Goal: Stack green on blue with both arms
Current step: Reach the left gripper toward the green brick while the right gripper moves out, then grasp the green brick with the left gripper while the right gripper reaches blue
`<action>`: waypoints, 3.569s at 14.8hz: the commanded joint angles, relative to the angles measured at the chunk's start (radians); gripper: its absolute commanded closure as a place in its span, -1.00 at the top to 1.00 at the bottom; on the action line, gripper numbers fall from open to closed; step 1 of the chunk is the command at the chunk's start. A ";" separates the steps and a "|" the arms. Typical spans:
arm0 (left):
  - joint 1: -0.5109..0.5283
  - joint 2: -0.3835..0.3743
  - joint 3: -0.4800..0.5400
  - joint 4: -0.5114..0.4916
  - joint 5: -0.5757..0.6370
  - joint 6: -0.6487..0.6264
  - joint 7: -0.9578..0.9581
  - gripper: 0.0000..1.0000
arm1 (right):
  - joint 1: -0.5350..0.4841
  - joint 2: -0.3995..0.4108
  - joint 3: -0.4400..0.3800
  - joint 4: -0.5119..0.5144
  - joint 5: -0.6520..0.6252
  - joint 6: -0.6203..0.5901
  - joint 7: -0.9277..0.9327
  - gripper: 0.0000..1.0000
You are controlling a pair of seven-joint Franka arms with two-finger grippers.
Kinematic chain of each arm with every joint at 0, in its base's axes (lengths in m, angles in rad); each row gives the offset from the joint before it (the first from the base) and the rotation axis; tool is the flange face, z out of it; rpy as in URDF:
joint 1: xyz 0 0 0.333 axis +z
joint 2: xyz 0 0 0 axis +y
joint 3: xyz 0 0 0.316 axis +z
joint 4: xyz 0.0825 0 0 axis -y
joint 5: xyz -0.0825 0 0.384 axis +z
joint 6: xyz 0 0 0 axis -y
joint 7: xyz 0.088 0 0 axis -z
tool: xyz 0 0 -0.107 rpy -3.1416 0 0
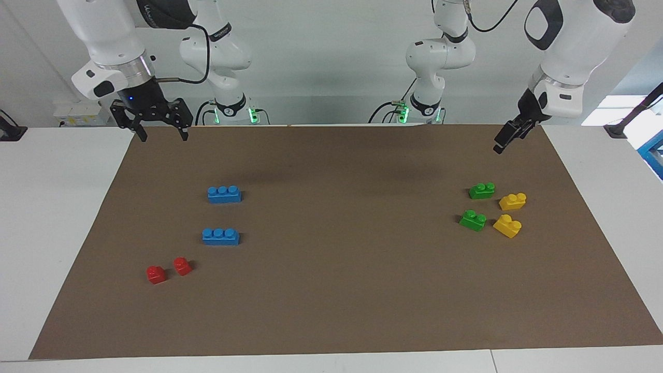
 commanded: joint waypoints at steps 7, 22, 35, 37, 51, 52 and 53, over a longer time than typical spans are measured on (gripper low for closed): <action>-0.013 0.142 0.004 -0.167 0.011 0.313 -0.383 1.00 | 0.002 0.012 0.007 -0.002 -0.004 0.029 0.190 1.00; -0.001 0.330 0.006 -0.198 0.024 0.546 -0.420 1.00 | 0.002 0.202 0.015 -0.049 0.146 0.221 0.574 1.00; 0.010 0.384 0.009 -0.204 0.029 0.604 -0.466 1.00 | -0.009 0.356 0.014 -0.040 0.381 0.348 1.052 1.00; 0.010 0.384 0.009 -0.228 0.029 0.652 -0.495 1.00 | -0.016 0.371 0.014 -0.040 0.381 0.357 1.053 1.00; 0.022 0.383 0.010 -0.244 0.029 0.681 -0.522 -0.44 | -0.093 0.477 0.014 -0.049 0.488 0.388 1.059 1.00; 0.022 0.383 0.010 -0.244 0.029 0.681 -0.522 -0.86 | -0.107 0.488 0.014 -0.049 0.490 0.388 1.056 1.00; 0.022 0.383 0.010 -0.244 0.029 0.681 -0.522 -1.00 | -0.110 0.495 0.014 -0.049 0.491 0.391 1.054 1.00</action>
